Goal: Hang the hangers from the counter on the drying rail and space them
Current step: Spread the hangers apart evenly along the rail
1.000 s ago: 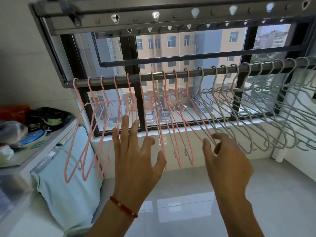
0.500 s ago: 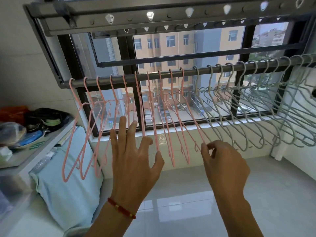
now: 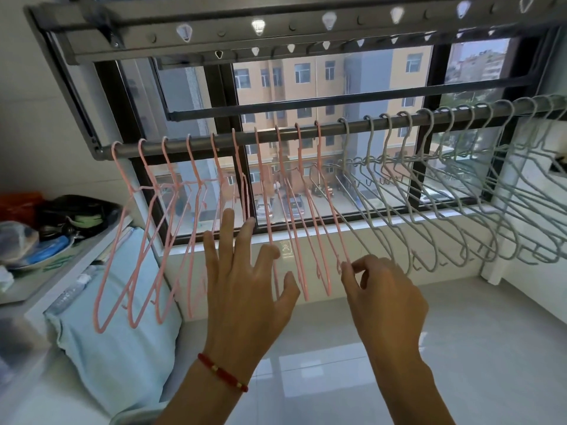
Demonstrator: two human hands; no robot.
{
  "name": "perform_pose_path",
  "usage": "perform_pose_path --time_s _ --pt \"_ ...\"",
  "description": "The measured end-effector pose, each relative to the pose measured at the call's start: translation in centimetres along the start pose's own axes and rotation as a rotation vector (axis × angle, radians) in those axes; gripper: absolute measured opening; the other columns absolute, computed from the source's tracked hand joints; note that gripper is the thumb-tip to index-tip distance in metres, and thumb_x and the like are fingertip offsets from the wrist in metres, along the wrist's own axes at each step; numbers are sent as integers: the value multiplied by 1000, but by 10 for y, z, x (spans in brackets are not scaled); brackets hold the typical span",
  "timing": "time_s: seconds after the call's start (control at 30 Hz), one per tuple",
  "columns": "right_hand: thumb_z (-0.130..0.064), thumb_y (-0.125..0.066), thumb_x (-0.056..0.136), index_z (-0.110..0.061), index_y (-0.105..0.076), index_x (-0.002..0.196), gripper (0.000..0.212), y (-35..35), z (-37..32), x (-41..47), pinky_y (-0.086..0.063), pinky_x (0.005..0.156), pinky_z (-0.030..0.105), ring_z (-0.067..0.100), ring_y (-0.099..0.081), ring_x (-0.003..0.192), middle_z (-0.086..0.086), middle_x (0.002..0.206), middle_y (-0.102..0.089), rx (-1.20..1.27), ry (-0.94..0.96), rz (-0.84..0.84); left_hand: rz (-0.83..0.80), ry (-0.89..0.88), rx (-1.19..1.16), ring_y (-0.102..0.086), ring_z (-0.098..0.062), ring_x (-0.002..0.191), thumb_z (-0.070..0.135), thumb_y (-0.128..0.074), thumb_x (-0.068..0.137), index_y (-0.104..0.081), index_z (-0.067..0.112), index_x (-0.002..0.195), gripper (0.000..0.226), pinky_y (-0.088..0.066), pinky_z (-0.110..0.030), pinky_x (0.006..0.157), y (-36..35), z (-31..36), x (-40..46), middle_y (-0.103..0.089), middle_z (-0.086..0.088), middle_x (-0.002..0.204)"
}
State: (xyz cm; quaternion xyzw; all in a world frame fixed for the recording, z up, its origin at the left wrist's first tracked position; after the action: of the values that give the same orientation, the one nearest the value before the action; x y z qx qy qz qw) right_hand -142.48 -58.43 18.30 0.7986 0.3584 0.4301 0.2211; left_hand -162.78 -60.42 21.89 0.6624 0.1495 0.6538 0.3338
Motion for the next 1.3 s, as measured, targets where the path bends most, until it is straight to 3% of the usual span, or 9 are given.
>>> perform_pose_path --time_s 0.17,0.33,0.43,0.53,0.83,0.97,1.1,1.3 --pt "-52 -56 95 -28 -72 99 29 3 2 1 -24 50 13 5 -50 56 -9 83 -67 -2 15 2 -29 -10 9 -21 -37 155 42 -68 81 -71 20 104 33 -13 -66 122 -7 9 4 -52 -16 151" --pt "-53 -56 94 -27 -69 111 33 14 15 8 -42 60 23 8 -56 64 -7 91 -69 78 8 43 -13 -31 -76 -27 -34 153 40 -66 84 -69 19 108 32 -21 -64 122 -12 26 9 -55 -12 148" --pt "-46 -58 95 -27 -65 120 32 23 27 19 -45 61 26 15 -63 70 -5 97 -68 83 -2 89 -24 -79 -176 -42 -31 143 39 -57 87 -69 16 113 37 -36 -60 115 -17 46 13 -61 -9 138" --pt "-45 -57 96 -27 -64 121 31 19 32 29 -47 61 28 20 -66 75 -3 103 -68 24 8 48 -48 -87 -218 -48 -29 137 38 -54 87 -70 14 117 41 -41 -55 113 -25 62 18 -63 -8 134" --pt "-47 -55 97 -24 -67 116 32 8 38 39 -40 60 24 15 -66 73 -4 96 -73 -27 19 -17 -57 -51 -180 -50 -30 135 41 -54 86 -68 18 121 44 -42 -51 114 -37 71 25 -64 -8 135" --pt "-47 -53 98 -26 -71 108 29 7 38 42 -26 51 17 9 -55 63 -7 85 -73 -84 4 -43 -60 -43 -185 -49 -30 136 42 -52 87 -67 18 122 44 -41 -52 115 -38 69 26 -64 -8 136" --pt "-48 -53 99 -25 -71 111 32 11 37 39 -33 57 23 14 -66 72 -6 89 -74 -107 -13 -45 -68 -44 -205 -48 -30 138 41 -53 88 -67 19 121 43 -42 -54 114 -38 65 26 -63 -8 136" --pt "-46 -53 99 -27 -72 101 27 8 31 30 -17 47 17 10 -46 57 -9 74 -68 -153 -27 -55 -69 -44 -239 -45 -29 139 39 -53 87 -68 18 122 43 -42 -53 113 -35 56 23 -62 -7 137"
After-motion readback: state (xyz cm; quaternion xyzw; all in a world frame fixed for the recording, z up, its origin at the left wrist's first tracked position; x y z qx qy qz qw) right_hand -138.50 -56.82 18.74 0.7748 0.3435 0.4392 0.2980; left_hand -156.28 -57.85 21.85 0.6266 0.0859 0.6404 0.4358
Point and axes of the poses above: each hand's wrist, its own x-axis towards the middle knuckle, its own y-axis out of the back of the hand, z = x × y, the point moved 8 cm from there along x, towards the middle knuckle
